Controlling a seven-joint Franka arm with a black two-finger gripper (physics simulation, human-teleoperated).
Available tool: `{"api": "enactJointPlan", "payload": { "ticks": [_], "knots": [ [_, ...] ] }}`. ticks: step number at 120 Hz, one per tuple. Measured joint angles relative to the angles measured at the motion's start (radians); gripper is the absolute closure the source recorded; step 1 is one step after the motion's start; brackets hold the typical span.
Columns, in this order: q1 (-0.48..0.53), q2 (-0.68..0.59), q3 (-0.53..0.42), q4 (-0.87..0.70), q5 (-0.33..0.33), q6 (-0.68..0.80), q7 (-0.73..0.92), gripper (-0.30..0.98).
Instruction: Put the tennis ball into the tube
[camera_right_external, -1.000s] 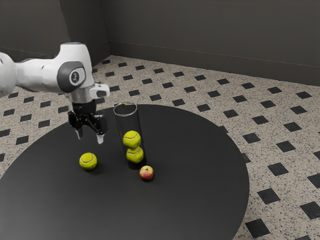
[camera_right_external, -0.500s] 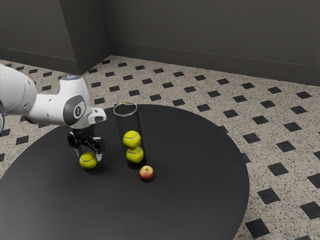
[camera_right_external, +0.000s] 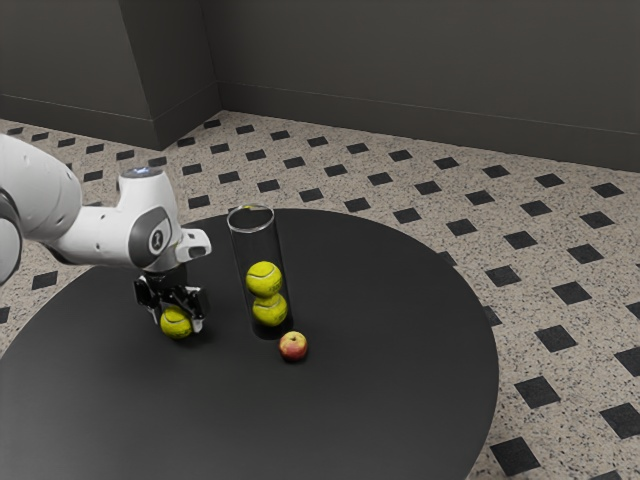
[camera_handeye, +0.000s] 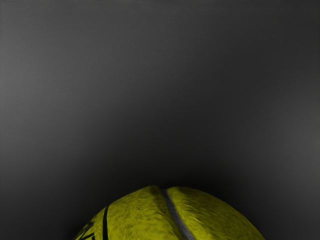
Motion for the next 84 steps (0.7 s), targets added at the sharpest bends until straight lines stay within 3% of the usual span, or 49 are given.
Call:
{"api": "enactJointPlan", "payload": {
  "ticks": [22, 64, 75, 84],
  "knots": [
    [-0.001, 0.000, 0.000, 0.000, -0.001, 0.013, 0.002, 0.22],
    [-0.004, -0.056, 0.005, 0.002, 0.025, 0.011, -0.021, 0.49],
    [-0.006, -0.104, 0.006, 0.027, 0.042, -0.008, -0.034, 0.53],
    [-0.008, -0.128, 0.007, 0.095, 0.048, -0.053, -0.042, 0.48]
  ]
}}
